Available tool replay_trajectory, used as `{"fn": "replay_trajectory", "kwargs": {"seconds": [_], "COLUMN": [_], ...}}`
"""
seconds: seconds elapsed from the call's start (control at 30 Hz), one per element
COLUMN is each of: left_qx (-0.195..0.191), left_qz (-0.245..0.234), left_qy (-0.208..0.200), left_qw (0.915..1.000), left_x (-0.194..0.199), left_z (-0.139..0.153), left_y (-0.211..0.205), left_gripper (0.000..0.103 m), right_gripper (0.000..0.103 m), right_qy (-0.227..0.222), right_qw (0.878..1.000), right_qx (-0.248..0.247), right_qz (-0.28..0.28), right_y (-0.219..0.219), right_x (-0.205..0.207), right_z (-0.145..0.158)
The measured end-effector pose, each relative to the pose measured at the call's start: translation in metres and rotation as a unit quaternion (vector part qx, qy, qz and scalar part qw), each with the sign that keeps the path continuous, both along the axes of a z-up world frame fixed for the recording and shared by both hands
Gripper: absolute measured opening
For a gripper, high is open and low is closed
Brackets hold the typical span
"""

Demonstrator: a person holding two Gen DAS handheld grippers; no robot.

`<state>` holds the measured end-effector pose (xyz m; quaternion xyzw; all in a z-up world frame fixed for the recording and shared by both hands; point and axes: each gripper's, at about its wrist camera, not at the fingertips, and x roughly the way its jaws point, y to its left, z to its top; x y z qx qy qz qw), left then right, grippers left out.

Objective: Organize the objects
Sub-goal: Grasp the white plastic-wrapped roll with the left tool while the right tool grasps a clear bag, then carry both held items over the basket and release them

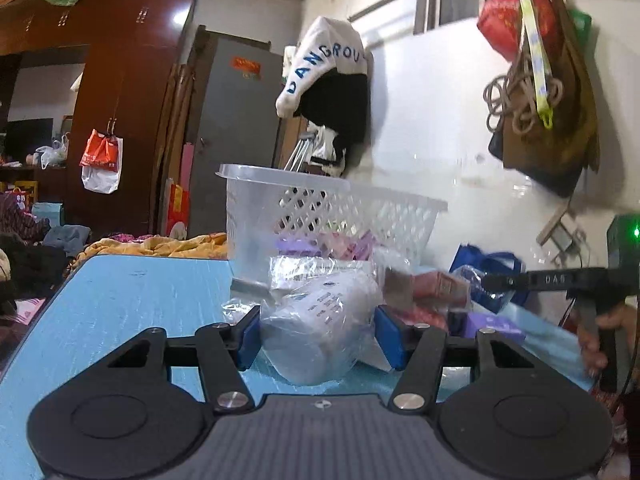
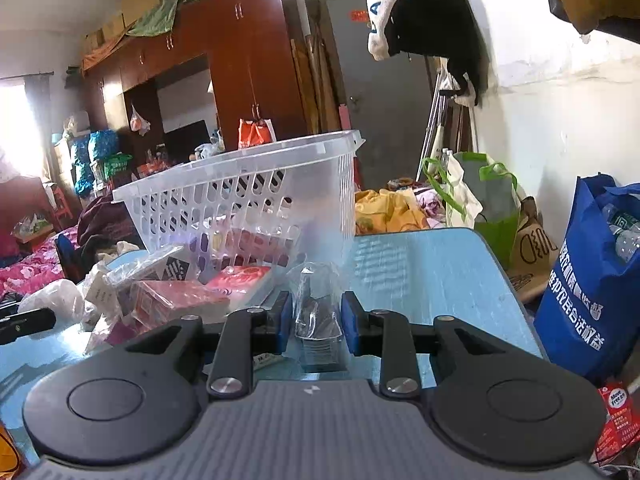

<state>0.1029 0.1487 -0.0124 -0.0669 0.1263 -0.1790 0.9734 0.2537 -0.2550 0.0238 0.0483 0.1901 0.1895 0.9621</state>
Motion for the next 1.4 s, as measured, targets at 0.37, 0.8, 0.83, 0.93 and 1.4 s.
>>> {"fn": "replay_trajectory", "kwargs": {"seconds": [0.37,0.8,0.83,0.93,1.4], "left_qx": [-0.052,-0.067,-0.065,-0.073,0.025], "left_qz": [0.033,0.042,0.043,0.014,0.1], "left_qy": [-0.023,-0.053,-0.057,-0.042,0.04], "left_qw": [0.9978,0.9955,0.9954,0.9964,0.9939], "left_x": [-0.006,0.011,0.018,0.053,0.166], "left_z": [-0.002,0.049,0.06,0.094,0.114], "left_y": [0.01,0.009,0.006,-0.006,-0.054], "left_gripper": [0.062,0.061,0.061,0.061,0.091], "right_gripper": [0.03,0.03,0.03,0.03,0.089], "right_qy": [-0.02,-0.066,-0.076,-0.101,-0.107], "right_qw": [1.0,0.997,0.996,0.993,0.989], "right_qx": [0.003,-0.029,-0.032,-0.049,-0.098], "right_qz": [0.008,0.014,0.017,0.026,0.018], "right_y": [0.002,0.025,0.031,0.053,0.089], "right_x": [-0.004,-0.012,-0.009,0.012,0.072], "right_z": [0.002,0.051,0.062,0.098,0.109]}}
